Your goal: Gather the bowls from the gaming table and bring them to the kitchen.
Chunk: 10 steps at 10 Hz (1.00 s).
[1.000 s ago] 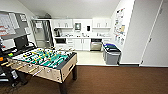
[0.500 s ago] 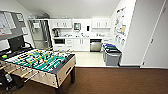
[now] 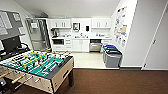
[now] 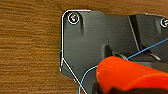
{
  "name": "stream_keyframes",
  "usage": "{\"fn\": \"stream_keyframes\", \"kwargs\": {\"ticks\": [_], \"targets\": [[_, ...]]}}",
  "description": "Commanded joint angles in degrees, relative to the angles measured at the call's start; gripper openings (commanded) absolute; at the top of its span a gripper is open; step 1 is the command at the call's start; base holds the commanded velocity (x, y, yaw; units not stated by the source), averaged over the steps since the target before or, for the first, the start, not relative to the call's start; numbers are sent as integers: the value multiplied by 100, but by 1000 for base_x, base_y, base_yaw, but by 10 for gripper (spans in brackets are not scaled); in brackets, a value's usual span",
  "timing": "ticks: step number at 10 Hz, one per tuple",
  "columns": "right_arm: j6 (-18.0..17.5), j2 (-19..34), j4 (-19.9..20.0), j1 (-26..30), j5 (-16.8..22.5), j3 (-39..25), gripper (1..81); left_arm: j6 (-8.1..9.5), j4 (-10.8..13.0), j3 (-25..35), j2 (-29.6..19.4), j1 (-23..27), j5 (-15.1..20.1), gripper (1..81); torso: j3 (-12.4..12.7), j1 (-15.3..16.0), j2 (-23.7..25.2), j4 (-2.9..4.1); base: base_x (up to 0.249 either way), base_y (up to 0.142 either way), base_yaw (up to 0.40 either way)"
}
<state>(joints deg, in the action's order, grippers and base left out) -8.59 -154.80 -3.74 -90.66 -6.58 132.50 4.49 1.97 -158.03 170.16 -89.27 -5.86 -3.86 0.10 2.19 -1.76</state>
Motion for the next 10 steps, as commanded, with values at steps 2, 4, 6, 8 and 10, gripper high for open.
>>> {"fn": "stream_keyframes", "kwargs": {"ticks": [2,4,6,8,10], "targets": [[16,139,-74,219,263,-50,10,-18,40,-27,-51,195,305,10,0,2,0,0,210,0,0],[24,131,-83,228,263,-50,10,-18,31,-27,-52,195,305,10,0,2,-2,0,210,0,0],[24,131,-83,228,263,-67,10,-18,31,-27,-60,195,305,10,0,-2,0,0,209,0,0],[16,131,-65,210,254,-85,10,-18,31,-27,-52,195,305,10,-2,-5,-2,0,210,0,0],[16,131,-56,228,254,-111,10,-18,31,-27,-51,194,305,10,-2,-5,-2,0,210,0,0]]}}
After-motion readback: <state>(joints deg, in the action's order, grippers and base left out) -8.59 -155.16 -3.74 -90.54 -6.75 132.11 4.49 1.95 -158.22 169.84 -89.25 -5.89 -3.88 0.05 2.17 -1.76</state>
